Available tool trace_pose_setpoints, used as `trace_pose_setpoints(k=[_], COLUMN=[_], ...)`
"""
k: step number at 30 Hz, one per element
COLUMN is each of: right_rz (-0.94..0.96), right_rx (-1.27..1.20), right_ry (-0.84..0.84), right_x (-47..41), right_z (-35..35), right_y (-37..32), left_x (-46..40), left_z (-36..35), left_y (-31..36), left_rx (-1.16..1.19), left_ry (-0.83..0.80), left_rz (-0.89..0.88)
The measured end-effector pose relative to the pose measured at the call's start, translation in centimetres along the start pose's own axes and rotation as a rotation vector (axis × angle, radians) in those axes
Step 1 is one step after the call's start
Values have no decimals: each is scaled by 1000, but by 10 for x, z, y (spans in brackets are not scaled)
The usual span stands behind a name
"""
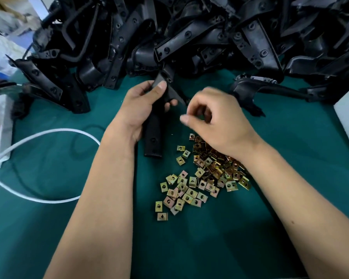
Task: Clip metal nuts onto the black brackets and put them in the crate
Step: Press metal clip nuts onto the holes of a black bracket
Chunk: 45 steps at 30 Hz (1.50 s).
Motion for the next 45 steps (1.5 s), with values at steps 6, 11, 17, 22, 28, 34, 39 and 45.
trace_pose_setpoints(k=[6,11,17,22,28,34,39,45], right_rz=[38,44,-19,-255,-474,-522,-503,-559], right_rx=[-12,-67,-502,-622,-730,-766,-778,-790], right_ry=[-431,-389,66,439,480,418,333,380], right_x=[2,2,-2,-1,0,0,1,2], right_z=[-5,-4,8,13,11,12,14,13], right_y=[-6,-9,0,16,22,25,26,27], left_x=[-2,0,2,4,6,8,7,6], left_z=[10,11,10,-5,-25,-27,-25,-28], left_y=[3,1,1,-3,-10,-11,-10,-13], left_rx=[232,-16,-155,-183,-228,-219,-237,-245], left_ry=[21,43,19,-148,-266,-256,-270,-196], left_rz=[54,-10,-39,-28,19,11,40,17])
Point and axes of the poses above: each hand's wrist, its own x-axis away from the middle knuckle, its own z-axis out of the back of the hand, y = z × x, the point moved 1 cm from there along -x, towards the middle knuckle, and after that the axes turned 13 degrees about z, right-handed, at the moved point
